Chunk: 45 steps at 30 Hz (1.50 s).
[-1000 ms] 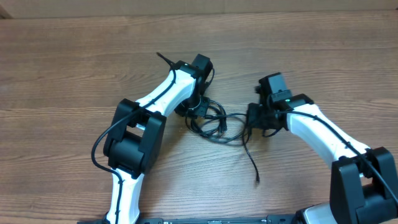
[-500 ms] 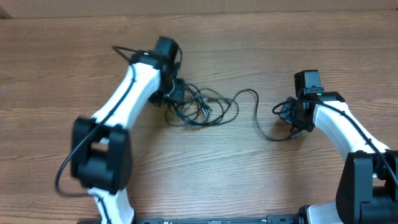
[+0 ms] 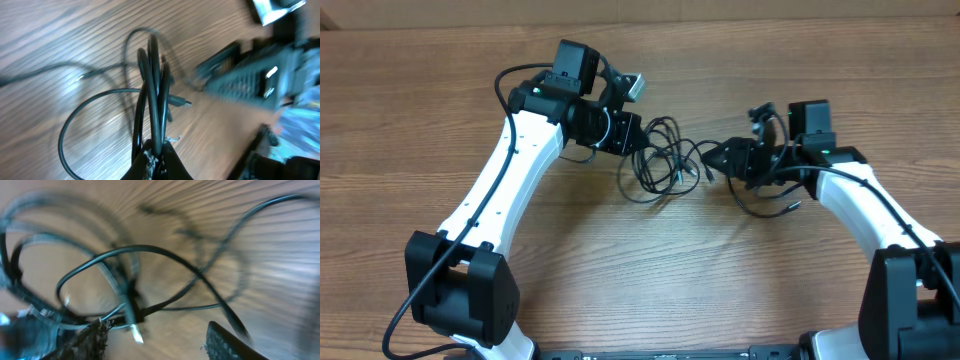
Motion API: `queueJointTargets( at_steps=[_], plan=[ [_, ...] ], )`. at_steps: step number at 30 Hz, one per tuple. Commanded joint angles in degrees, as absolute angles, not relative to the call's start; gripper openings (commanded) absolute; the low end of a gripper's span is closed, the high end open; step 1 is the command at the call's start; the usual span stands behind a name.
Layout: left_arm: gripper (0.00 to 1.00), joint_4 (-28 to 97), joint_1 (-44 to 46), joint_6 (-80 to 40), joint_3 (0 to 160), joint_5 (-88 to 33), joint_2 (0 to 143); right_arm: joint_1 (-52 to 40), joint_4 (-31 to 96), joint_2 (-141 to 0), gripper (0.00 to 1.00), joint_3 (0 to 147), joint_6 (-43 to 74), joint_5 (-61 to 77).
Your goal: Untangle cables
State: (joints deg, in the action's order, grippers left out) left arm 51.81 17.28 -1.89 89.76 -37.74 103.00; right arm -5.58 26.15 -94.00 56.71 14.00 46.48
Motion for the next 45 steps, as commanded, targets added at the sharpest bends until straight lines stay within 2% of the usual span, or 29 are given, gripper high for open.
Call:
queueJointTargets(
  at_steps=[1,3,5,8,12,15,20,21,25,29,31,32,33,35,37,44,45],
  plan=[
    [0.04,50.2,18.0,0.5,90.1,-47.5,102.6,-8.7,25.7,-92.6,0.64,58.0,11.9,50.6],
    [0.04,49.5,18.0,1.4,90.1,-50.7,102.6,-10.4,25.5,-92.6,0.65,58.0,11.9,46.6],
    [0.04,49.1,18.0,1.4,90.1,-52.8,102.6,-12.1,25.2,-92.6,0.61,58.0,11.9,41.9],
    [0.04,49.1,18.0,2.2,90.1,-56.9,102.6,-14.7,25.0,-92.6,0.41,58.0,12.5,28.1],
    [0.04,49.2,18.0,4.3,90.1,-63.6,102.6,-16.1,25.5,-92.6,0.42,57.6,23.6,12.2],
    [0.04,49.4,18.0,4.3,90.1,-64.0,102.6,-16.2,26.5,-92.6,0.39,57.3,30.3,6.7],
    [0.04,50.3,16.7,4.2,90.1,-58.4,102.4,-16.1,32.9,-92.7,0.06,57.3,33.9,-3.3],
    [0.04,50.9,16.0,3.8,90.1,-56.6,102.2,-16.1,34.9,-92.7,0.04,57.3,34.9,-6.9],
    [0.04,54.0,13.3,3.9,90.1,-50.3,101.8,-16.0,40.6,-92.7,0.04,57.3,38.0,-17.1],
    [0.04,57.5,9.7,3.8,90.1,-44.7,101.2,-15.4,40.4,-92.7,0.04,57.3,38.2,-17.5],
    [0.04,58.6,8.9,4.1,90.1,-48.2,101.2,-15.4,35.9,-92.7,0.04,57.4,34.8,-6.0],
    [0.04,58.8,9.0,5.1,90.1,-49.9,101.2,-15.4,33.5,-92.7,0.08,57.4,30.4,1.7],
    [0.04,58.9,9.3,6.3,90.1,-51.6,101.2,-15.4,31.4,-92.7,0.15,57.4,26.3,9.0],
    [0.04,58.7,10.2,8.2,90.1,-55.0,101.2,-15.5,26.9,-92.7,0.38,57.4,17.5,26.5],
    [0.04,57.9,11.0,8.2,90.1,-55.6,101.2,-15.5,24.6,-92.7,0.46,57.4,13.2,36.7],
    [0.04,54.6,12.4,8.2,90.1,-62.1,101.2,-16.7,24.3,-92.7,0.47,57.3,8.4,40.1],
    [0.04,54.2,12.4,8.2,90.1,-63.5,101.2,-16.9,24.2,-92.7,0.41,57.3,8.5,38.3]
  ],
)
